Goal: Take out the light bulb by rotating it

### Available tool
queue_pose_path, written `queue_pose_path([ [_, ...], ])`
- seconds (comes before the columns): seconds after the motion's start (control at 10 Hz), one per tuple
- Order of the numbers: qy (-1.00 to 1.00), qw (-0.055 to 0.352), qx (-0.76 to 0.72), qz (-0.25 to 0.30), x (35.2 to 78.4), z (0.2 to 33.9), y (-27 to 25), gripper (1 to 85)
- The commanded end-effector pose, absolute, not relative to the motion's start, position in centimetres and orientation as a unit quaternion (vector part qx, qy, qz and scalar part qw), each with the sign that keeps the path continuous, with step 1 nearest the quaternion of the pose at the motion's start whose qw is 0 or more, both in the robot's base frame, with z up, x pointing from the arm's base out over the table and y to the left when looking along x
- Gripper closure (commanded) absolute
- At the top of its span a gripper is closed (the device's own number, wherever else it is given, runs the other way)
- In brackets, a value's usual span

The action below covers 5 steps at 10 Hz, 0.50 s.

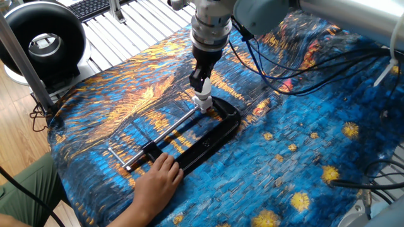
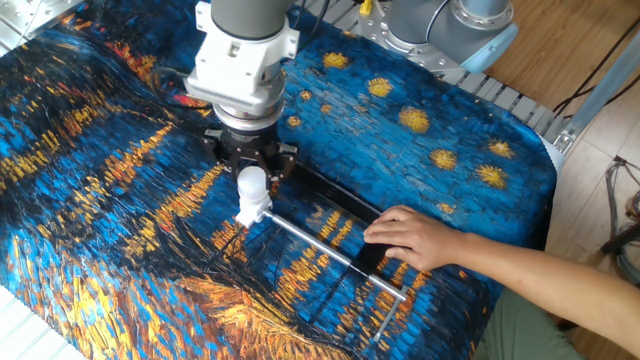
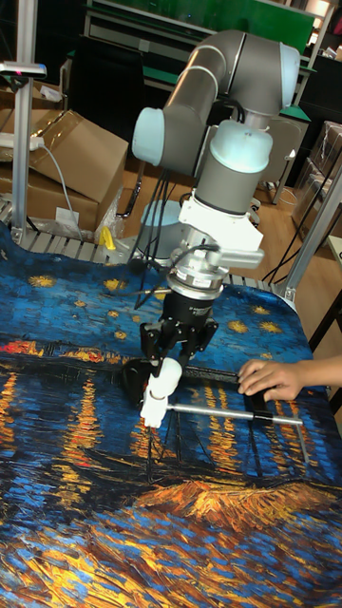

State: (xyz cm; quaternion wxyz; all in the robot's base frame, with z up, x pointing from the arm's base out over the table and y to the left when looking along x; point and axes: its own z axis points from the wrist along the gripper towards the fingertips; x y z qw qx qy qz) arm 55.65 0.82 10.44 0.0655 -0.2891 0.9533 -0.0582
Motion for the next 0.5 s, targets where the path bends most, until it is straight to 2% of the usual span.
queue_pose_path([
  [0.0, 0.906, 0.07, -0.413, -0.07, 56.43, 10.1, 0.51, 84.7],
  [0.4, 0.854, 0.065, -0.509, -0.088, 57.0, 10.12, 0.27, 84.7],
])
